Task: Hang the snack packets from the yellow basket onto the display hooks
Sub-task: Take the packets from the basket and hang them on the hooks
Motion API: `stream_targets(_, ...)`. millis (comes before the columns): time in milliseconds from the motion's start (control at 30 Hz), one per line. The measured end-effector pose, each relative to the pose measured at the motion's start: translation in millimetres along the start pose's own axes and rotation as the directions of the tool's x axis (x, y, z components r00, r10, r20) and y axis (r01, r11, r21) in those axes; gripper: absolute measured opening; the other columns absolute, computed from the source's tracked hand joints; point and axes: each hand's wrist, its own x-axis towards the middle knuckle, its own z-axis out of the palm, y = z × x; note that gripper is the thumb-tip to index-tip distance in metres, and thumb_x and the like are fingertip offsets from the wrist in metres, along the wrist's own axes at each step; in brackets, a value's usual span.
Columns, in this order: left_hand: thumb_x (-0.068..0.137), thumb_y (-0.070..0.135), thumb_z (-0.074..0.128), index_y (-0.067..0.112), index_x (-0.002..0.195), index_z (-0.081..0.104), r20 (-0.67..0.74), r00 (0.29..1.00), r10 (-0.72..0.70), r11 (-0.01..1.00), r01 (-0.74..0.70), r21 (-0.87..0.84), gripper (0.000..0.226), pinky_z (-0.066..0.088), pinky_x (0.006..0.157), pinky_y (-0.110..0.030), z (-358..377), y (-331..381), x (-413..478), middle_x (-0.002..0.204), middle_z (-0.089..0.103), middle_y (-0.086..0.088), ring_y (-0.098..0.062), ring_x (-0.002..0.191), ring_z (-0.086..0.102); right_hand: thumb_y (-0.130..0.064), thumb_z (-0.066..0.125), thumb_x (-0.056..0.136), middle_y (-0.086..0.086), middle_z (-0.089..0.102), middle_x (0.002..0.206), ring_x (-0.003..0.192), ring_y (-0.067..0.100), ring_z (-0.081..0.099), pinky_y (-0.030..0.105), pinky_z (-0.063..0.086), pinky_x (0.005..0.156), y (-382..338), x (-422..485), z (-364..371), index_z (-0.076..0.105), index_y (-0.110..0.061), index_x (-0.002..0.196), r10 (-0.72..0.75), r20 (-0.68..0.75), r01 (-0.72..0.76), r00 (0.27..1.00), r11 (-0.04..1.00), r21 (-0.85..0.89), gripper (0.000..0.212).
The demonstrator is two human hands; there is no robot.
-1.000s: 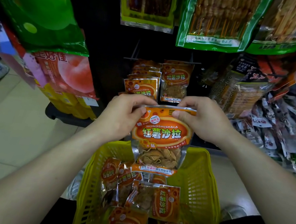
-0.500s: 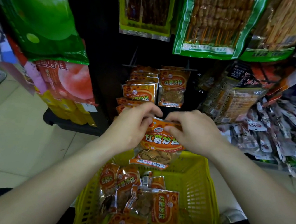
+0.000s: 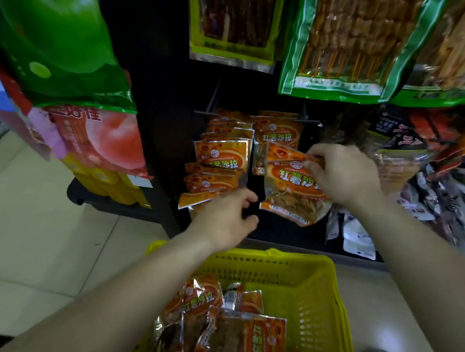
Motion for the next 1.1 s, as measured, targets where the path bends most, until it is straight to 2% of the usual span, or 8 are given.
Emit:
stream_targets(200, 0.095, 0.034, 0.061, 0.031, 0.149, 0.041, 0.163, 0.982, -0.095, 0.995, 0.090, 0.036, 0.057, 0.041, 0.109, -0.035, 84.0, -16.7, 100.0, 0.151, 0.046, -0.002, -0.024, 0.133, 0.049, -0.040, 0.056, 0.098, 0.009, 0.069, 0.112, 0.102, 0.034, 0.064, 0.038, 0.051, 0.078, 28.8, 73.4, 77.9, 0.066, -0.029, 0.122, 0.050, 0.016, -0.050, 0.999, 0.999, -0.001, 0.029)
stream_targets(367, 0.094, 0.031, 0.060, 0.036, 0.155, 0.022, 0.109, 0.983, -0.145, 0.989, 0.144, 0.021, 0.071, 0.036, 0.114, -0.042, 132.3, -44.1, 182.8, 0.161, 0.026, 0.000, -0.027, 0.144, 0.033, -0.041, 0.059, 0.096, 0.006, 0.068, 0.118, 0.104, 0.030, 0.065, 0.042, 0.056, 0.084, 48.8, 128.2, 130.6, 0.065, -0.031, 0.124, 0.045, 0.095, -0.054, 0.994, 0.994, 0.095, 0.030)
stream_targets(567, 0.097, 0.029, 0.059, 0.040, 0.157, 0.003, 0.084, 0.981, -0.176, 0.981, 0.168, 0.102, 0.083, 0.031, 0.116, -0.046, 148.6, -66.7, 244.8, 0.167, 0.005, -0.001, -0.033, 0.147, 0.024, -0.040, 0.059, 0.096, 0.010, 0.067, 0.121, 0.112, 0.033, 0.061, 0.038, 0.051, 0.091, 66.2, 182.2, 156.5, 0.066, -0.025, 0.123, 0.028, 0.062, -0.032, 0.998, 0.997, 0.072, 0.032)
stream_targets(700, 0.096, 0.029, 0.059, 0.042, 0.157, 0.002, 0.071, 0.982, -0.177, 0.981, 0.171, 0.091, 0.084, 0.029, 0.116, -0.045, 148.0, -71.7, 269.2, 0.167, 0.004, 0.000, -0.032, 0.148, 0.022, -0.042, 0.057, 0.096, 0.012, 0.064, 0.124, 0.118, 0.035, 0.056, 0.041, 0.044, 0.097, 68.8, 205.4, 162.8, 0.063, -0.026, 0.125, 0.057, 0.049, -0.056, 0.997, 0.998, -0.022, 0.034)
stream_targets(800, 0.097, 0.029, 0.058, 0.043, 0.156, 0.000, 0.089, 0.977, -0.193, 0.978, 0.184, 0.102, 0.084, 0.026, 0.117, -0.044, 146.9, -73.7, 273.4, 0.167, 0.004, 0.001, -0.030, 0.150, 0.020, -0.044, 0.063, 0.088, 0.016, 0.054, 0.136, 0.127, 0.039, 0.044, 0.045, 0.039, 0.102, 68.1, 205.0, 166.4, 0.049, -0.027, 0.141, 0.055, 0.005, -0.054, 0.998, 0.988, -0.147, 0.056)
stream_targets(900, 0.097, 0.029, 0.057, 0.042, 0.157, -0.001, 0.112, 0.971, -0.211, 0.974, 0.199, 0.109, 0.084, 0.026, 0.118, -0.045, 143.6, -74.0, 268.4, 0.167, 0.007, 0.002, -0.029, 0.151, 0.020, -0.040, 0.071, 0.082, 0.016, 0.048, 0.141, 0.129, 0.039, 0.040, 0.047, 0.038, 0.104, 65.0, 189.6, 165.4, 0.040, -0.024, 0.147, 0.016, -0.083, -0.027, 0.996, 0.991, -0.134, 0.075)
stream_targets(967, 0.098, 0.030, 0.057, 0.039, 0.158, 0.000, 0.110, 0.968, -0.226, 0.970, 0.214, 0.115, 0.083, 0.026, 0.119, -0.045, 141.0, -73.5, 260.2, 0.167, 0.009, 0.002, -0.028, 0.150, 0.021, -0.038, 0.074, 0.080, 0.016, 0.049, 0.139, 0.127, 0.038, 0.042, 0.049, 0.039, 0.104, 62.0, 176.1, 163.1, 0.041, -0.020, 0.146, 0.006, -0.105, -0.020, 0.994, 0.991, -0.130, 0.075)
stream_targets(1100, 0.097, 0.031, 0.057, 0.035, 0.159, 0.007, 0.117, 0.969, -0.217, 0.973, 0.204, 0.110, 0.080, 0.028, 0.120, -0.044, 132.5, -69.0, 238.4, 0.166, 0.015, -0.002, -0.029, 0.149, 0.025, -0.038, 0.070, 0.085, 0.016, 0.051, 0.132, 0.122, 0.038, 0.044, 0.047, 0.041, 0.098, 55.1, 153.6, 153.6, 0.049, -0.012, 0.134, 0.039, -0.099, -0.051, 0.994, 0.991, -0.123, 0.060)
